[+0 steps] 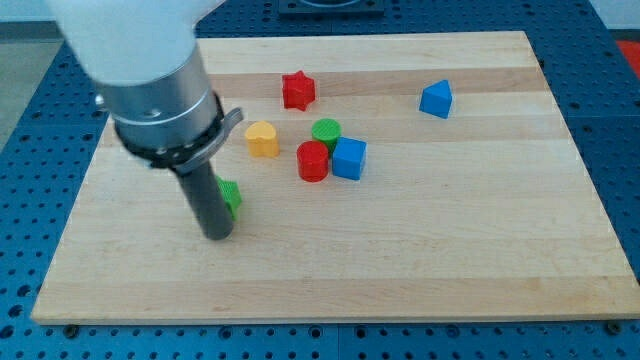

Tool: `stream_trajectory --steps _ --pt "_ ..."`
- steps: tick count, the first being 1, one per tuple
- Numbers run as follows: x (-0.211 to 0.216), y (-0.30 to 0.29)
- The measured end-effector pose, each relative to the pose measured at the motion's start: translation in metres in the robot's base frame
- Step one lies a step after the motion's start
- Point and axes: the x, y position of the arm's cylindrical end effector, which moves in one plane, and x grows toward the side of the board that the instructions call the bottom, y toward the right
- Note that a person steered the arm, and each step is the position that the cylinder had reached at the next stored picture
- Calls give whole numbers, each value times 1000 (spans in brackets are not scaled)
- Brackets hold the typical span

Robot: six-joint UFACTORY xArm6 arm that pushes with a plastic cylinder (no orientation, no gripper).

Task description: Push the green star into green circle

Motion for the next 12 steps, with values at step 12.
stream_trajectory --steps 12 --pt "-113 -37"
